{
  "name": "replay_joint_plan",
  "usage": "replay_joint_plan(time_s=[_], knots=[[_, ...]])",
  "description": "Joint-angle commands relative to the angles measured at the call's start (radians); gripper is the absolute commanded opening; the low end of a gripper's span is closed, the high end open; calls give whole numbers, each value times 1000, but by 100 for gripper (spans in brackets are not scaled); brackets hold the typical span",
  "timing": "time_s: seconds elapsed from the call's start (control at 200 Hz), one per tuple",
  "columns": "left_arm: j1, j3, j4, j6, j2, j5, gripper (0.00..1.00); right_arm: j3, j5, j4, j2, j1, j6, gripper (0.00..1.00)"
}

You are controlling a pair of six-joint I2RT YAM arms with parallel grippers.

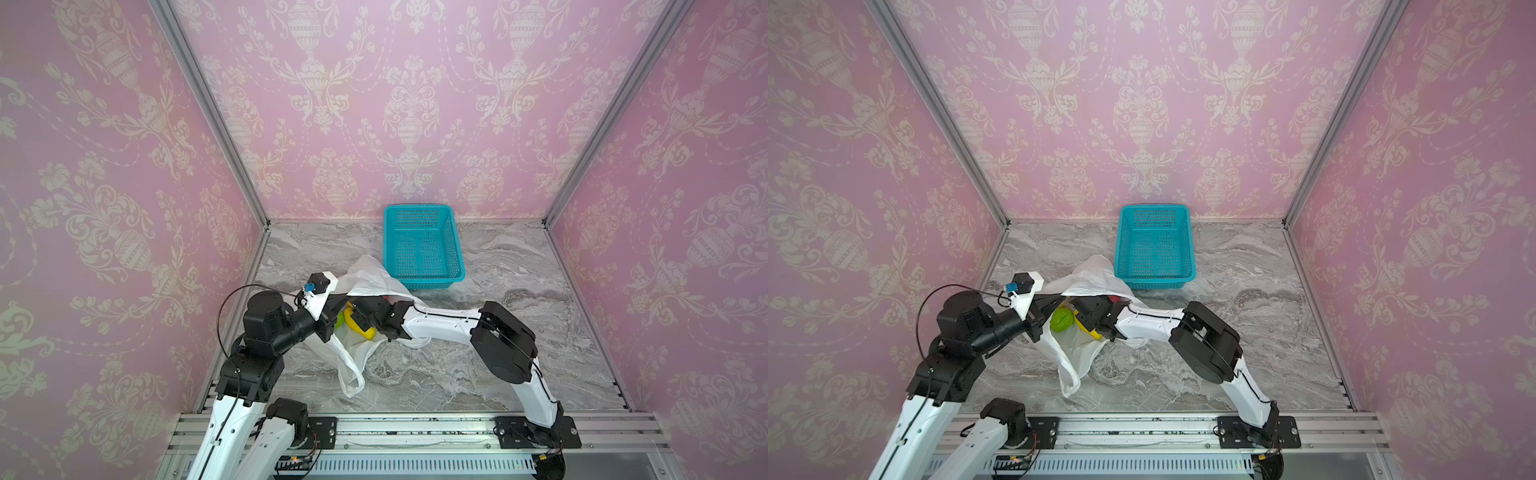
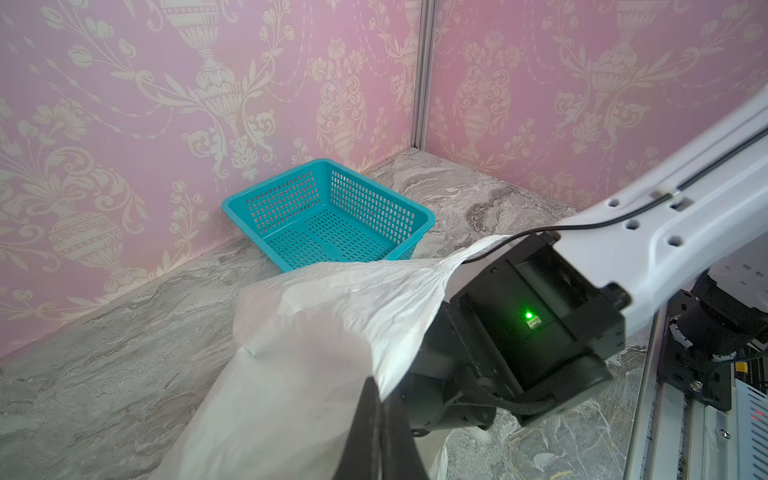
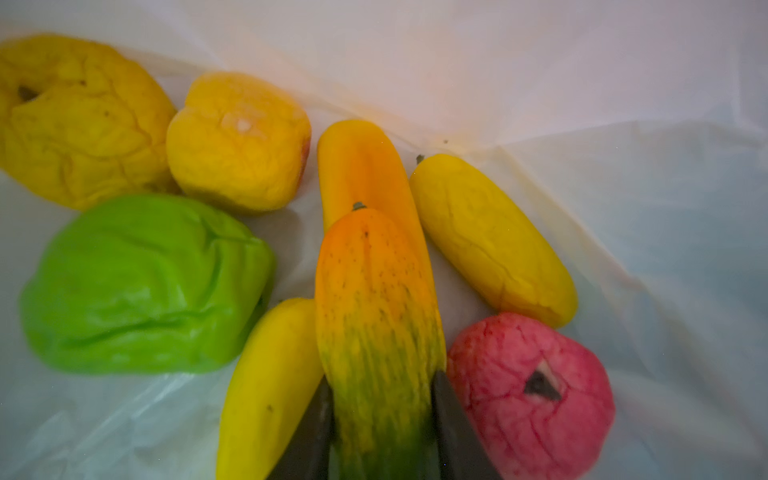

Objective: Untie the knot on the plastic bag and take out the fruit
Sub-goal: 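Grasp the orange-green papaya with the right gripper, then lift the papaya out of the bag with the right gripper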

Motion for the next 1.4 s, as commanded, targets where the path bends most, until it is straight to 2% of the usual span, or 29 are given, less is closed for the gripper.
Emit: replay_joint_plan(time_s=[0.0, 0.115, 0.335, 0.5, 0.605, 0.726, 0.896, 0.986, 1.091, 1.271, 1.391], knots=[[9, -3, 8, -18, 6, -25, 0, -86, -7, 76, -132, 69, -71, 17], [11, -4, 5, -12, 6, -46, 0, -207, -46, 148, -267, 106, -88, 11], [13, -6, 0, -7, 15, -84, 0, -500, -180, 330, -580, 128, -112, 11], [17, -3, -4, -9, 18, -112, 0, -699, -215, 448, -841, 133, -149, 11], [18, -2, -9, -10, 18, -129, 0, -821, -172, 513, -1030, 125, -166, 9], [18, -2, -7, -9, 21, -119, 0, -911, -62, 499, -1234, 66, -137, 4], [19, -2, -6, -10, 19, -118, 0, -978, 166, 438, -1414, -132, 15, 3], [19, -1, -6, -10, 19, -111, 0, -965, 151, 381, -1389, -244, 108, 4], [20, -3, -4, -13, 15, -107, 0, -890, 22, 342, -1240, -371, 207, 4], [20, -4, 3, -26, 12, -96, 0, -635, -83, 336, -801, -477, 225, 9], [19, 1, 1, -25, 17, -103, 0, -350, -162, 165, -489, -544, 251, 6]])
